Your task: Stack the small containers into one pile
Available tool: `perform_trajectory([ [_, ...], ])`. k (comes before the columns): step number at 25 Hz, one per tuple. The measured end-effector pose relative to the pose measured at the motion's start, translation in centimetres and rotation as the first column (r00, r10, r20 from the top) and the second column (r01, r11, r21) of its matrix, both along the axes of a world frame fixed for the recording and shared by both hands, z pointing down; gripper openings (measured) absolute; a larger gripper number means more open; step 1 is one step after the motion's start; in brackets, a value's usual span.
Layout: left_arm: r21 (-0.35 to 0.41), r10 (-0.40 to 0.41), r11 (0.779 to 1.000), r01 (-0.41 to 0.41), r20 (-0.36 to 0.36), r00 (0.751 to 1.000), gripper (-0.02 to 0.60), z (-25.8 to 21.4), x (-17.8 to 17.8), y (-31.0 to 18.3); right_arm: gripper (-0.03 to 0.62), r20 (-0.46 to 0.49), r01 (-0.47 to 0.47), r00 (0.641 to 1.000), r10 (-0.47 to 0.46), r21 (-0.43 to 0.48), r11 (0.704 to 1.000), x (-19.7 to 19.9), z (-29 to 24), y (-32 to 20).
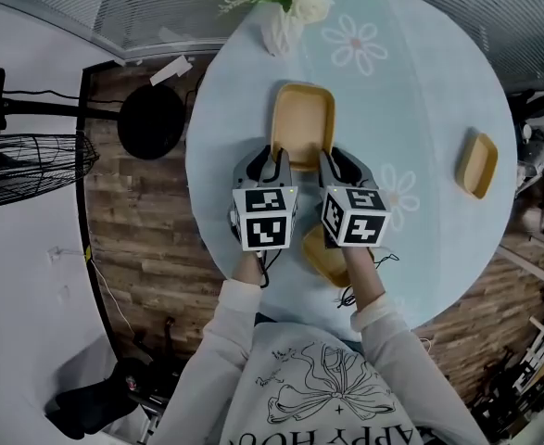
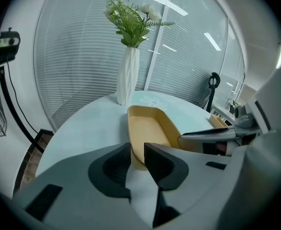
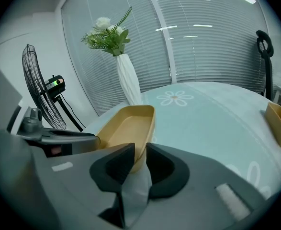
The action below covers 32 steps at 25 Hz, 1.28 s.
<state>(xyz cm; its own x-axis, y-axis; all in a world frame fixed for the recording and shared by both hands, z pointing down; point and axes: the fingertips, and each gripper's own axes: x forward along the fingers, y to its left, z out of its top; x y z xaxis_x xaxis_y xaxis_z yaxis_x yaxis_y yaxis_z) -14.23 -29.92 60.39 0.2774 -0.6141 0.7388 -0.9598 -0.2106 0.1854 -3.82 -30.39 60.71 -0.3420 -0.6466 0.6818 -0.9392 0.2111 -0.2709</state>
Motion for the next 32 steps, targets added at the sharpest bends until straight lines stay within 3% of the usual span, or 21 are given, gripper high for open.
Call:
perform_trajectory([
  [19,0.179,0.046,0.983,-0.041,-0.020,0.999,0.054,-9.8,1.4,2.7,0.038,0.055,-0.092,0.995,0.084,0.161,0.983,2.3,-9.5,1.9],
  [32,0.246,0.072,0.968,-0.057,-0.052,0.996,0.052,-14.7,5.9,7.5,0.035,0.046,-0.116,0.993,0.108,0.238,0.964,6.9,-14.9,7.0],
])
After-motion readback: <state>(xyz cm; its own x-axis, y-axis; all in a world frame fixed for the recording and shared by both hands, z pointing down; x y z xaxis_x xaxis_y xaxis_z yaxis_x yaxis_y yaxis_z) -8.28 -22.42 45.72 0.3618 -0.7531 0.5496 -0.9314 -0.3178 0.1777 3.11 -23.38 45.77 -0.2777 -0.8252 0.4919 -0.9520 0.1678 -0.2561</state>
